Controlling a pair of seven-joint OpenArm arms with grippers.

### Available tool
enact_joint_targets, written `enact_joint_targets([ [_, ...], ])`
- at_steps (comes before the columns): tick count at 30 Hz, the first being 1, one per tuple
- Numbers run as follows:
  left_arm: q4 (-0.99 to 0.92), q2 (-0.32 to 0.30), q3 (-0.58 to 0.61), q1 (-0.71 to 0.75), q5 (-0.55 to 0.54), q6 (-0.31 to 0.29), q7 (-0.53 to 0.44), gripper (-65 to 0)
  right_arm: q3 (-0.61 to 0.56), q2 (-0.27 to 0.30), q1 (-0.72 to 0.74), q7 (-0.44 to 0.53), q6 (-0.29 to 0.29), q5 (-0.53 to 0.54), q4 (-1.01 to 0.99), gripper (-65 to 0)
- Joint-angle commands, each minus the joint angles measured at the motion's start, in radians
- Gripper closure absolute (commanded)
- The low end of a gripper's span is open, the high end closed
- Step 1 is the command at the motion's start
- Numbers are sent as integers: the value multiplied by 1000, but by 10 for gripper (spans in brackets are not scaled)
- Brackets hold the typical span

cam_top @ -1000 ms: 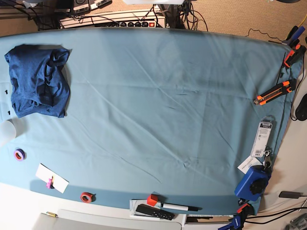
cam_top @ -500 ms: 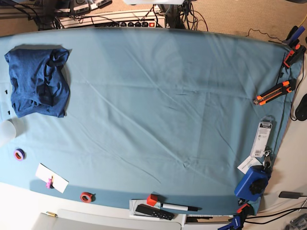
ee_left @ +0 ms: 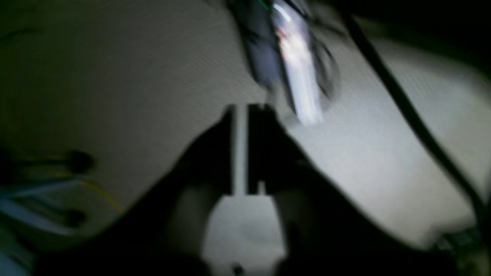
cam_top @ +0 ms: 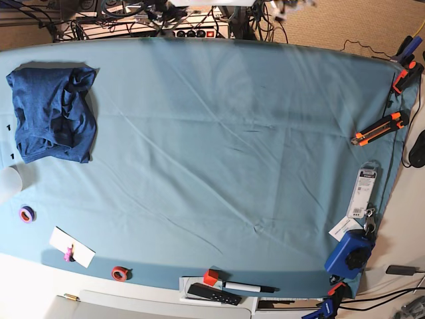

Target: Layout the t-shirt on the table in an organized manner, then fold the t-shirt properly

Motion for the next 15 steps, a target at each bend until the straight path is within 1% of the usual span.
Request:
enact_joint_targets([
  [1, 8, 0, -1, 3, 1, 5, -10, 0, 2, 4, 3, -4, -19, 7, 14, 0],
  [2, 10, 0, -1, 2, 1, 3, -10, 0, 2, 10, 3, -4, -44, 7, 27, 0],
  [3, 13, 1, -1, 2, 1, 3, -10, 0, 2, 16, 3, -4, -56, 7, 42, 0],
  [8, 48, 3, -1, 8, 2, 3, -21, 0, 2, 32, 3, -5, -57, 10, 79, 0],
  [15, 69, 3, -1, 10, 1, 3, -22, 0, 2, 49, 3, -18, -54, 10, 79, 0],
])
